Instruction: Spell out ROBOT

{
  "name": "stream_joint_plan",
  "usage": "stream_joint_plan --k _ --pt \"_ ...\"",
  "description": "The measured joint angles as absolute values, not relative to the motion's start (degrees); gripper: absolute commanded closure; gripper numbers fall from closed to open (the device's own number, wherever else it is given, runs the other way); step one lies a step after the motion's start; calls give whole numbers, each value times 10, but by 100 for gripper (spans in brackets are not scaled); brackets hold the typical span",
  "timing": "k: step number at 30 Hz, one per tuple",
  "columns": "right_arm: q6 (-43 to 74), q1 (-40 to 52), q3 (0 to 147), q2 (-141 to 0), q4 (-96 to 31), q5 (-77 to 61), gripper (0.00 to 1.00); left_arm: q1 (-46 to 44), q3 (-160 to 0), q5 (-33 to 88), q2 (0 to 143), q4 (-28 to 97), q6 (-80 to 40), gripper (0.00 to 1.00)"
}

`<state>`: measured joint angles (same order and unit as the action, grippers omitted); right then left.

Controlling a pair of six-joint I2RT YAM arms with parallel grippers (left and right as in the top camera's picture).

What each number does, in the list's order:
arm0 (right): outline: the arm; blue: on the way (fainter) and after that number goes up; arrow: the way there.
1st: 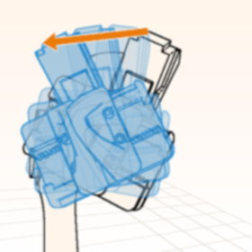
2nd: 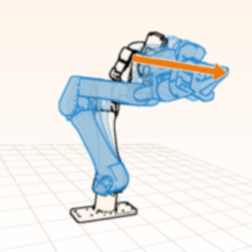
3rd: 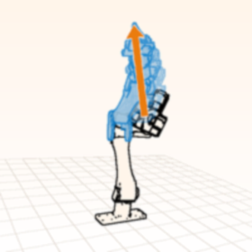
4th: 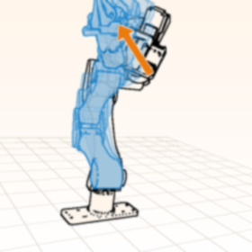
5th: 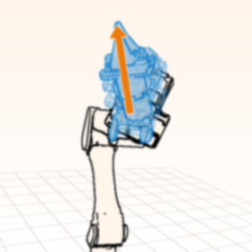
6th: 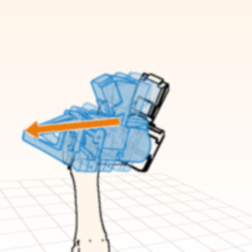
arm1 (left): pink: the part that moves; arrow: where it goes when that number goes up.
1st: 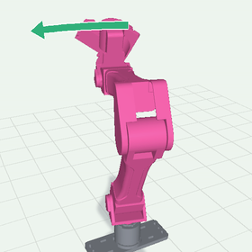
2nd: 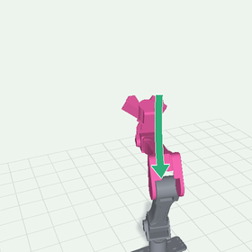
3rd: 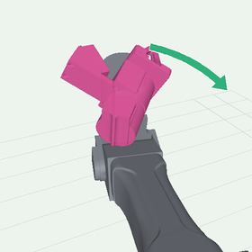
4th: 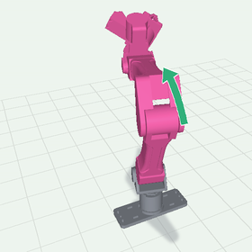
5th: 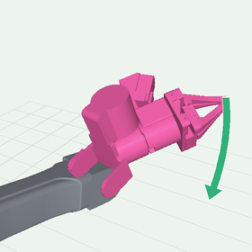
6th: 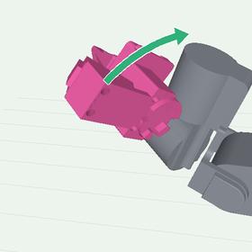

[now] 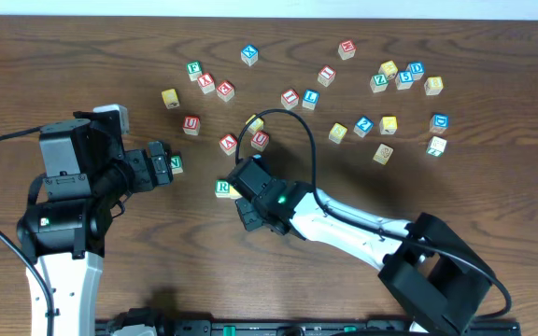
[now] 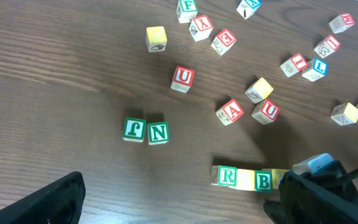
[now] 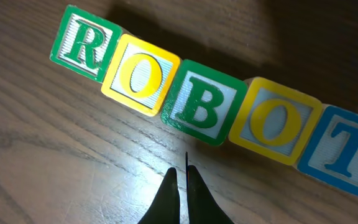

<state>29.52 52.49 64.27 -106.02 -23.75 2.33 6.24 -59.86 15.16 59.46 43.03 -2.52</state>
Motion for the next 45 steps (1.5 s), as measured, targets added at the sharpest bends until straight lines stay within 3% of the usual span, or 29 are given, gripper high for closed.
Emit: stream_joint_plan --k 45 --pt "291 525 643 -1080 -209 49 99 62 -599 152 595 430 -25 2"
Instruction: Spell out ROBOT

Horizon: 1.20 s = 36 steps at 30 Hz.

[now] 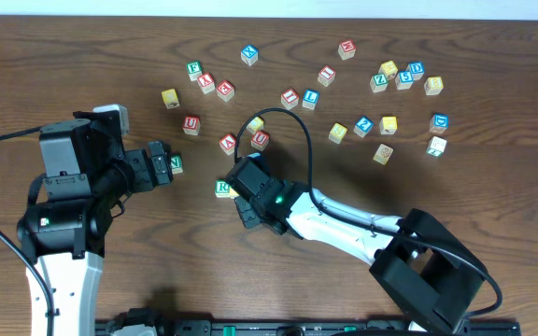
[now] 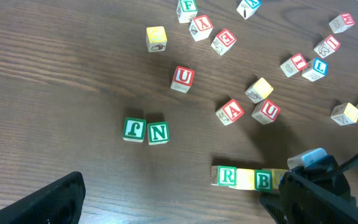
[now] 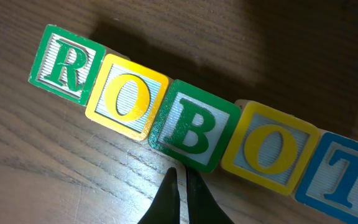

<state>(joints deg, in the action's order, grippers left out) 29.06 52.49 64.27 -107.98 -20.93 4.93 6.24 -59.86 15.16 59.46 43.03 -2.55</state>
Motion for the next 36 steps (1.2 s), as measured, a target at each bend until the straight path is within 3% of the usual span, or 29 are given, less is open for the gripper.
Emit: stream_joint_plan --k 36 --pt "280 525 643 -1080 -207 59 99 62 -599 152 595 430 -25 2"
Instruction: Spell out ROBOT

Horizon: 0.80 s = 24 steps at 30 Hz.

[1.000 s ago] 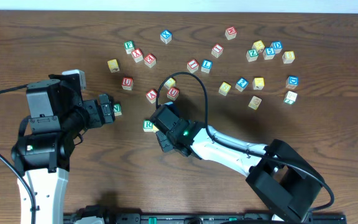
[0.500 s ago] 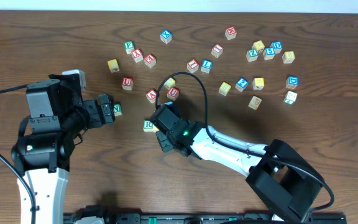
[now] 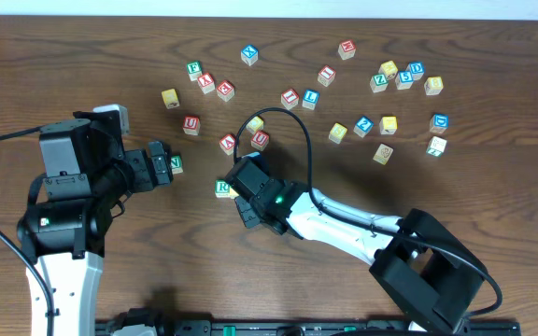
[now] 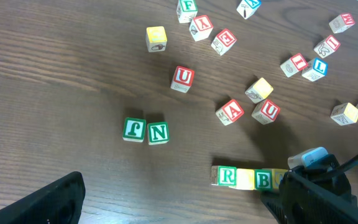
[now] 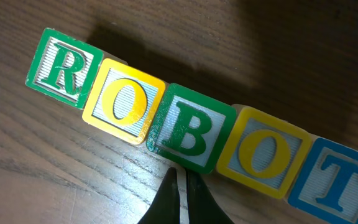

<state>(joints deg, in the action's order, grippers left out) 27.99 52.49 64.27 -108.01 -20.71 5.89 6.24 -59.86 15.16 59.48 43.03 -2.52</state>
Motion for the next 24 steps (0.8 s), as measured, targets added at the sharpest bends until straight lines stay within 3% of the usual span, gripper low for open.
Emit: stream_joint_plan --k 24 --pt "280 541 643 -1080 -208 35 99 62 -599 152 595 430 -25 2"
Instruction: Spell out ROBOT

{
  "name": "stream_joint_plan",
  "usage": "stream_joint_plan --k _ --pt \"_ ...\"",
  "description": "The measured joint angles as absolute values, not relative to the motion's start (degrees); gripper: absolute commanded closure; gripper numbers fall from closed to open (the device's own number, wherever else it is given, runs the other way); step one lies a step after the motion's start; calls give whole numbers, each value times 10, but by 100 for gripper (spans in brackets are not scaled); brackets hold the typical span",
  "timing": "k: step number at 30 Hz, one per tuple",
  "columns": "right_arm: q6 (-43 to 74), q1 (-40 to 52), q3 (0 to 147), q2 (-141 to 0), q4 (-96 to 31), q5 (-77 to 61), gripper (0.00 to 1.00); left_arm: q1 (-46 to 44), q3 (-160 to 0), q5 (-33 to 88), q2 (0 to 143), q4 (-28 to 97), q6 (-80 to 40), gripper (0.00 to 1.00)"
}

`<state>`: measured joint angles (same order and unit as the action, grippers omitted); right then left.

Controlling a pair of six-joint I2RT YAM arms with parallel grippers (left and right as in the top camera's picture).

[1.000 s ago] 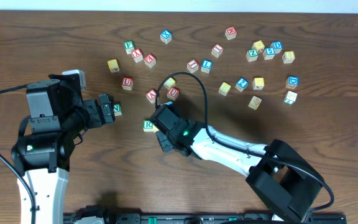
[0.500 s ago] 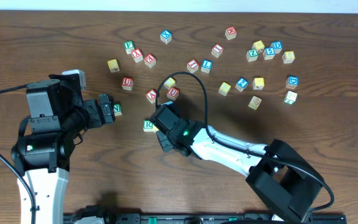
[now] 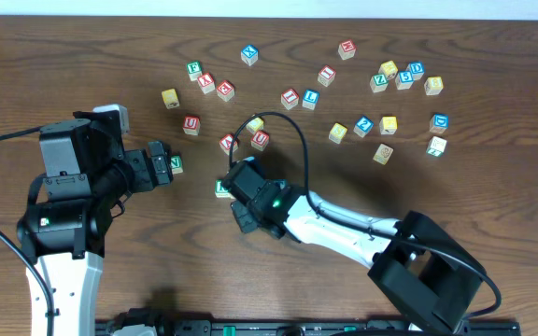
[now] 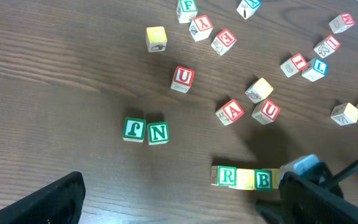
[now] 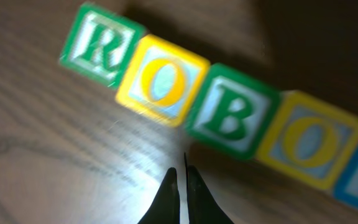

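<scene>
Five letter blocks lie in a row reading R (image 5: 101, 45), O (image 5: 162, 81), B (image 5: 232, 118), O (image 5: 309, 140), with the blue T cut off by the frame edge. The picture is motion-blurred. My right gripper (image 5: 181, 173) is shut on nothing, its tips just on the near side of the row, below the gap between the first O and the B. Overhead, the right gripper (image 3: 244, 203) covers most of the row; only the R (image 3: 222, 188) shows. My left gripper (image 3: 162, 164) hangs open to the left, away from the row (image 4: 246, 178).
Green J (image 4: 134, 129) and N (image 4: 158, 132) blocks lie beside the left gripper. A red U (image 4: 183, 78), an A (image 4: 230, 112) and another U (image 4: 268, 111) lie just beyond the row. Several more blocks (image 3: 389, 124) are scattered across the far side of the table.
My right gripper, still shut, has shifted along the row toward the R end: its tips stood at the B's near edge and now stand below the O–B gap. The left arm has not moved.
The row read ROBOT at the oldest moment, with my shut right fingertips a little short of the B. At the two later moments the tips were against the B's near edge. Now they are nearer the first O. The left gripper stayed open and still throughout.
</scene>
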<state>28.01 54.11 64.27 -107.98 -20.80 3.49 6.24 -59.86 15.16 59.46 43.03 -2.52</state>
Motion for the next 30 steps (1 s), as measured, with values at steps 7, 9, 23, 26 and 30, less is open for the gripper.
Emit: stream_joint_plan --k 7,9,23,26,30 --pt "304 549 642 -1059 -253 84 99 62 -599 152 595 430 -25 2" --pt "313 547 642 -1046 -263 107 99 62 -599 152 595 430 -25 2" --pt "340 420 642 -898 -347 180 99 62 -599 152 595 430 -25 2" --pt "341 391 642 -888 -365 183 99 62 -599 152 595 430 -25 2" --pt "341 375 642 -888 -371 185 99 62 -599 152 595 430 -25 2"
